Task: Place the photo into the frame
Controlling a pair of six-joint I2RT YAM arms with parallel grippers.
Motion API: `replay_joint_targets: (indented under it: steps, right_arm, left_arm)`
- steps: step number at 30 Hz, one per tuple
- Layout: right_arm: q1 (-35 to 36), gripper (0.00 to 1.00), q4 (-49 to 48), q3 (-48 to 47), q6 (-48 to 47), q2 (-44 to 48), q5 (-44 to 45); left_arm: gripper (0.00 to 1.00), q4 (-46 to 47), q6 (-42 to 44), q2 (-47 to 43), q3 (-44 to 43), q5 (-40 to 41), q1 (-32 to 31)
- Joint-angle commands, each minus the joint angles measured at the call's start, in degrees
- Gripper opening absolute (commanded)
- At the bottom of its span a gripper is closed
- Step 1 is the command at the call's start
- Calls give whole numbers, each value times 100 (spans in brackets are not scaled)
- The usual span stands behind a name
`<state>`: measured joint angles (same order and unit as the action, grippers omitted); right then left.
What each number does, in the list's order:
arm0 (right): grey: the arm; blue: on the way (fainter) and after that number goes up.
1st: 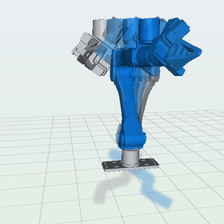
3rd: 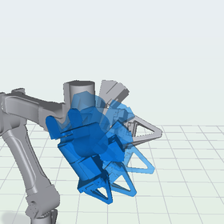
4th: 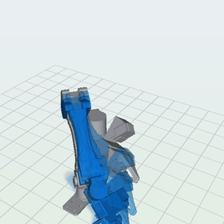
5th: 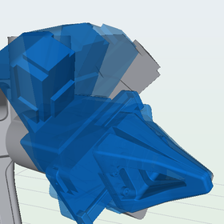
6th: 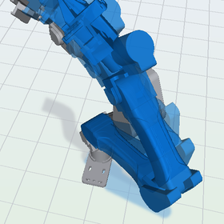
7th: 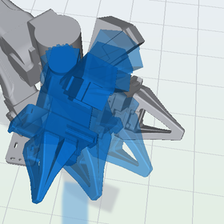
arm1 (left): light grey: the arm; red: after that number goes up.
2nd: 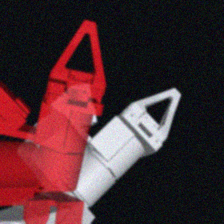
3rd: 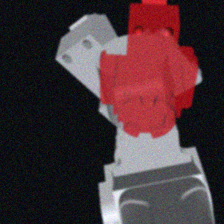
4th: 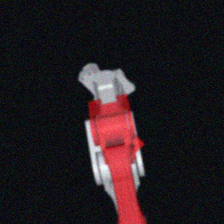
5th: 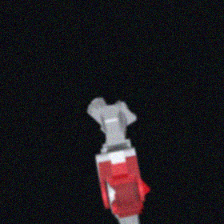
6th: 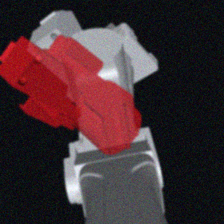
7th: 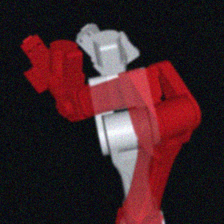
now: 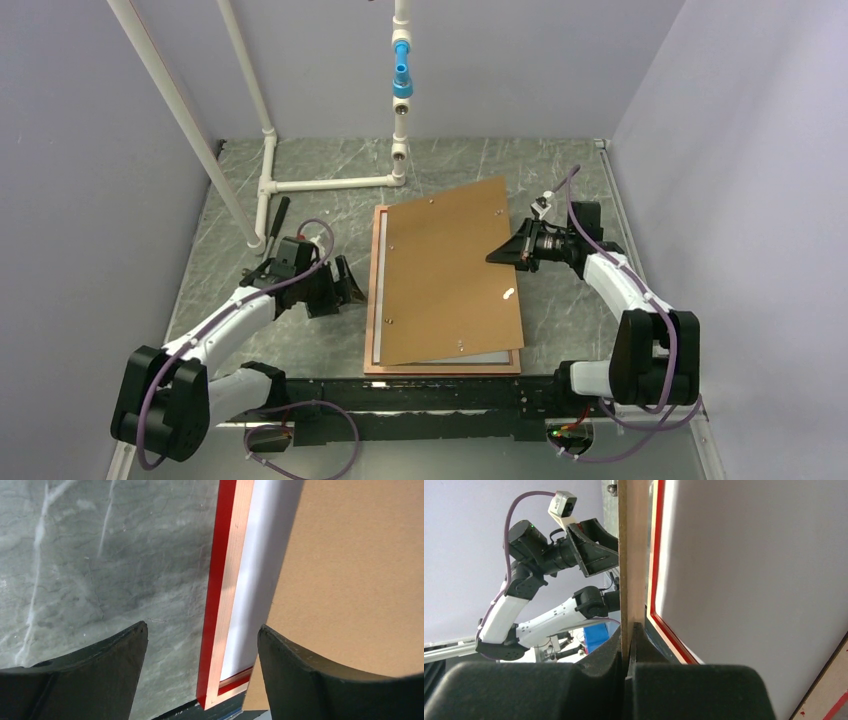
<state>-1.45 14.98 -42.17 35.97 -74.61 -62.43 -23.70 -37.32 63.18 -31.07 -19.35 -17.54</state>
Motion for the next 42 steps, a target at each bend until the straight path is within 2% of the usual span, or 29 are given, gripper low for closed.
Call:
replay_joint_targets:
  steps: [1,33,42]
  right_arm:
    - [99,0,-331,-254,-19,-71,-192]
    - [338,0,-901,-48,-28,-782,160]
    - [339,0,-1688,221,514,-671,320]
  left_arm:
    - [82,510,-145,112,95,-241,-2]
    - [79,938,-258,1136,-118,-45,-555]
    - [79,942,-258,1222,-153,-34,-608]
